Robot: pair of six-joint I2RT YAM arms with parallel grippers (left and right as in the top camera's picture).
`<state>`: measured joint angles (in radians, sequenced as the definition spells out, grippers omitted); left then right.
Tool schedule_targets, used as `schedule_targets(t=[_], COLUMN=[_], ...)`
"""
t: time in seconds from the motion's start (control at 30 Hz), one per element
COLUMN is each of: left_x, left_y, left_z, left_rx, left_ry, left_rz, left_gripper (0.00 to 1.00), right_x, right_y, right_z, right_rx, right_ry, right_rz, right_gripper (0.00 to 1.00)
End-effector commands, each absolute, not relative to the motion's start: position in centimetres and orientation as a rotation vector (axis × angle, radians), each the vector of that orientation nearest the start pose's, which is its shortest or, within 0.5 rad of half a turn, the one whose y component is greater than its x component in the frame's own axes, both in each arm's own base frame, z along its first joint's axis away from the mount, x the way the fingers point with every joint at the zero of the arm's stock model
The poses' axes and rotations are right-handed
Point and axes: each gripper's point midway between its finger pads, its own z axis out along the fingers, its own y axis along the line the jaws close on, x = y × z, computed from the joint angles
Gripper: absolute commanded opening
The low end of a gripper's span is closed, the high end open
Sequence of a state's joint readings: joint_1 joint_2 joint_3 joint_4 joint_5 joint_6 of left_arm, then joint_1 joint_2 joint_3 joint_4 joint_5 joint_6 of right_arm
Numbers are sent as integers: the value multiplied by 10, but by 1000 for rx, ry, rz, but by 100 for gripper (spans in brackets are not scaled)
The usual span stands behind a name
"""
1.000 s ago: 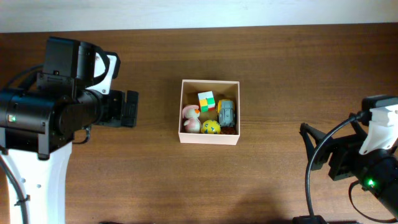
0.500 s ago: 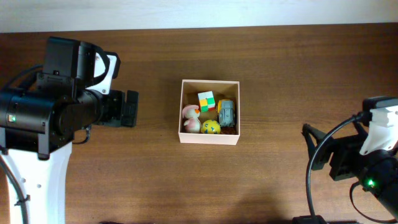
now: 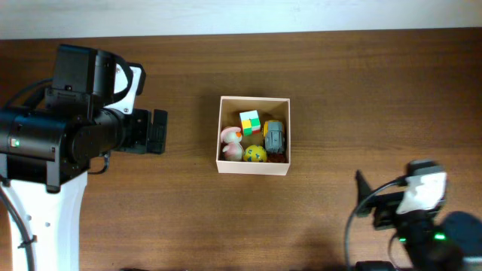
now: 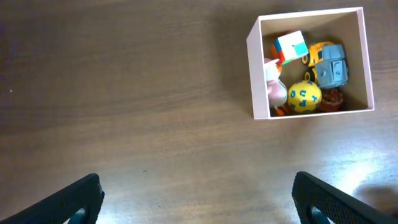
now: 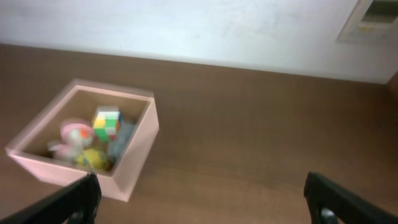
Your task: Pack container
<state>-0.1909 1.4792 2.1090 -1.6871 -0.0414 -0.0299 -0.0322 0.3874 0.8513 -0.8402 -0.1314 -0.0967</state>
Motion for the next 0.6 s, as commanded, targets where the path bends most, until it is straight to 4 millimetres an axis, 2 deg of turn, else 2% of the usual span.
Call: schedule_targets(t=[0.0, 0.1, 0.4, 0.57], left_x=[274, 274, 274, 274], left_y=[-43, -43, -43, -43], left_z=[356, 356, 356, 356], left_rx=[185, 185, 185, 185], left_ry=[2616, 2616, 2616, 2615], left_rz=[-12, -12, -12, -12], left_gripper=[99, 99, 99, 99], right_x=[197, 199, 200, 203], right_y=[15, 14, 14, 14], right_z=[234, 204, 141, 123], right_rx=[-159, -159, -159, -159], right_ry=[1963, 1949, 1973, 2004], right_rz=[27, 25, 28, 31], right_gripper=[99, 99, 99, 99])
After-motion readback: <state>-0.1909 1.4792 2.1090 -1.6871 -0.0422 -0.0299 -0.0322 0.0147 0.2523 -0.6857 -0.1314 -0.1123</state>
